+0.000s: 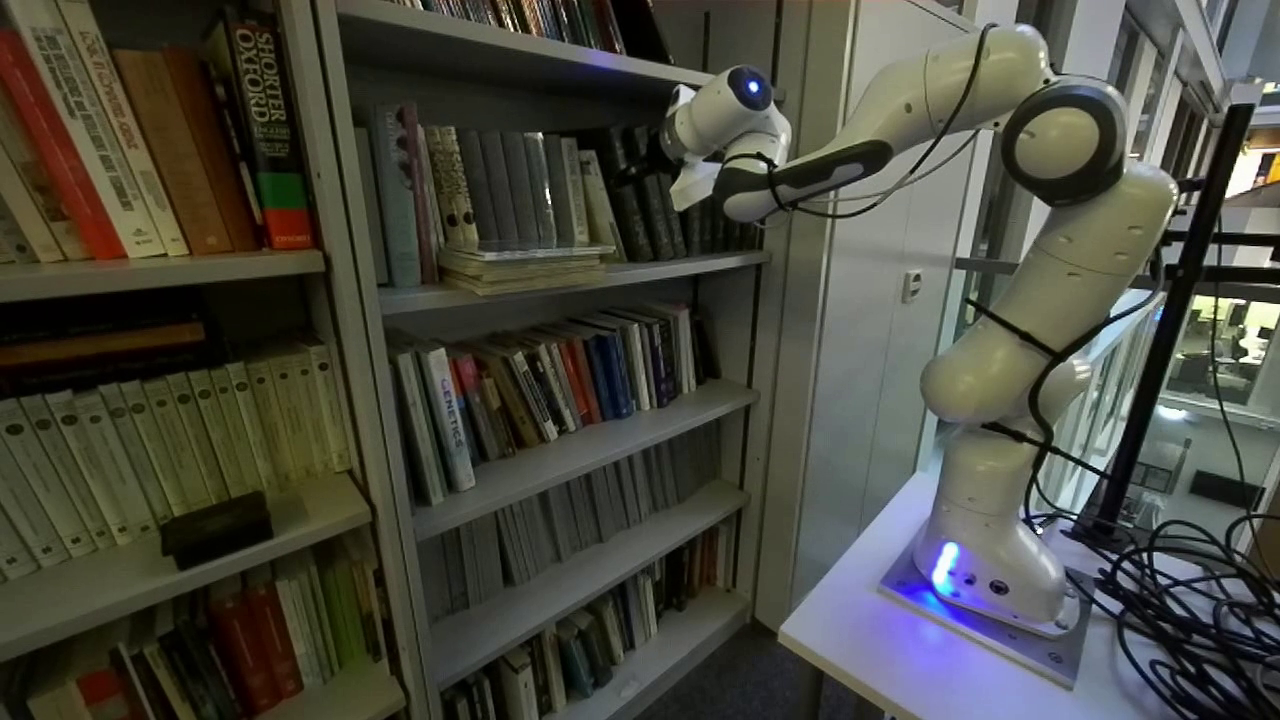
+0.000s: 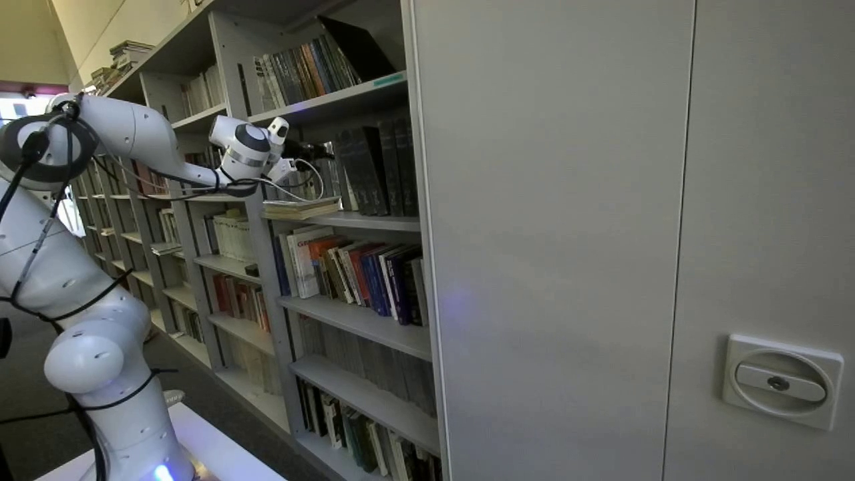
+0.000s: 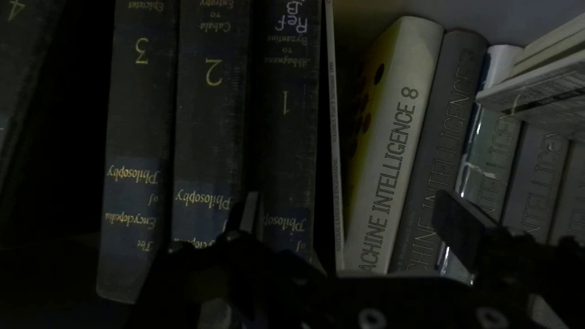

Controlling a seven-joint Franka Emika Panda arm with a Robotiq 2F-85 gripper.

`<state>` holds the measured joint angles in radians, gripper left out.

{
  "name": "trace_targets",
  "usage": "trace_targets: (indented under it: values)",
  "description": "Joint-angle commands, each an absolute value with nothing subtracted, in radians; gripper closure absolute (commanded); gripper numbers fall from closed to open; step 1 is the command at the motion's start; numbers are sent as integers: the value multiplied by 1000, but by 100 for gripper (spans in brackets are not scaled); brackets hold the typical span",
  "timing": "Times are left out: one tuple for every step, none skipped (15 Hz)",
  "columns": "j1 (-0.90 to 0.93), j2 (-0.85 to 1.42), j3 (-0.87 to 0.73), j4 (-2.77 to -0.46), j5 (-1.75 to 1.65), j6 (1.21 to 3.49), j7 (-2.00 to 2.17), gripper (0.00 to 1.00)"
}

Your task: Pull one of the books out of the shelf and lay it on top of the pile of books

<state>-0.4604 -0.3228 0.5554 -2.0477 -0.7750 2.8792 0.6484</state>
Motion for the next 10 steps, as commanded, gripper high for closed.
trace_targets:
  values:
    - [-434, -317, 546, -2054, -758, 2910, 629, 0]
    - [-429, -317, 546, -2053, -760, 2909, 629, 0]
    - [-425, -317, 546, -2050, -763, 2908, 628, 0]
    - [-425, -317, 548, -2048, -770, 2911, 633, 0]
    - [-431, -317, 555, -2043, -784, 2914, 641, 0]
    - [-437, -315, 561, -2036, -794, 2915, 646, 0]
    - [-444, -309, 570, -2025, -806, 2917, 650, 0]
    - [-450, -300, 579, -2009, -813, 2911, 654, 0]
    - [-455, -294, 586, -1997, -821, 2909, 656, 0]
    - [-458, -287, 593, -1984, -824, 2906, 658, 3]
